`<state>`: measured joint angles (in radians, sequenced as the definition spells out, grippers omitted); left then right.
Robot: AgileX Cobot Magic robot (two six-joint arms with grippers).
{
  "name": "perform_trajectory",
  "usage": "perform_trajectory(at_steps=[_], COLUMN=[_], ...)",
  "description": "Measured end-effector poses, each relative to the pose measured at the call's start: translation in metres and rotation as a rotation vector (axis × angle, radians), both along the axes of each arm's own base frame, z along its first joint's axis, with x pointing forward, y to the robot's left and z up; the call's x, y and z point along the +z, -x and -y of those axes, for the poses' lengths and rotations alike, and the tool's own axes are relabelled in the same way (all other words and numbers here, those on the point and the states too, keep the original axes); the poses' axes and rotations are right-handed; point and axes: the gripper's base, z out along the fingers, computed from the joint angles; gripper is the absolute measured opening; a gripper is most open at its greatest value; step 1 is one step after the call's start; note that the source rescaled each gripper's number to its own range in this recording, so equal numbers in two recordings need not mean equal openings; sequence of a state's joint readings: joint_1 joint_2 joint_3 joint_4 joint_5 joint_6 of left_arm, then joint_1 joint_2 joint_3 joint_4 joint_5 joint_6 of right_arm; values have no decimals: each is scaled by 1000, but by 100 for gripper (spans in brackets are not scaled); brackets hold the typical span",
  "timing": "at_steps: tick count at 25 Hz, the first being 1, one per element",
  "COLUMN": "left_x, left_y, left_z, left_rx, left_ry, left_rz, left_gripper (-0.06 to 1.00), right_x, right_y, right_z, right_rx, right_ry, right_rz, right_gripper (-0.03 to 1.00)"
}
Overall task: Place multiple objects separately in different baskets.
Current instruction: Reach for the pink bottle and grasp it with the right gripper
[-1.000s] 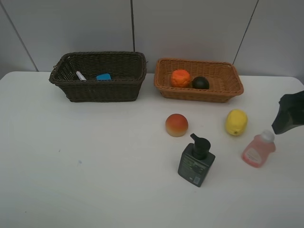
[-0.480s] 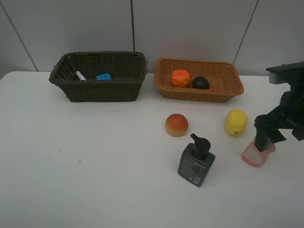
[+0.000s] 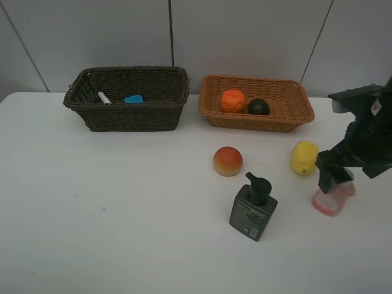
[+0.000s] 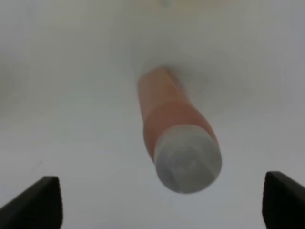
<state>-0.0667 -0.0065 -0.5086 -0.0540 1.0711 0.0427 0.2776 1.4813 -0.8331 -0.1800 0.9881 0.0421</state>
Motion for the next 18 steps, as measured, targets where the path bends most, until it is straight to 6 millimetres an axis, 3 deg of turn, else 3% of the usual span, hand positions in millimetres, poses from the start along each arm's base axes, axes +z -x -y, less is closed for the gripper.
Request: perform_trajectory(at_steps=[11, 18], left_x=[0, 0], left_y=[0, 0], left_z=[0, 0], left_rx=[0, 0], left_ry=[0, 0], left_rz=[0, 0], left_gripper=[100, 100], right_x=[-39, -43], right_y=[-16, -18], right_z=[-4, -5], right_rx=[24, 30], right_ry=[29, 29], right_rz=[-82, -77], right_gripper=[100, 100])
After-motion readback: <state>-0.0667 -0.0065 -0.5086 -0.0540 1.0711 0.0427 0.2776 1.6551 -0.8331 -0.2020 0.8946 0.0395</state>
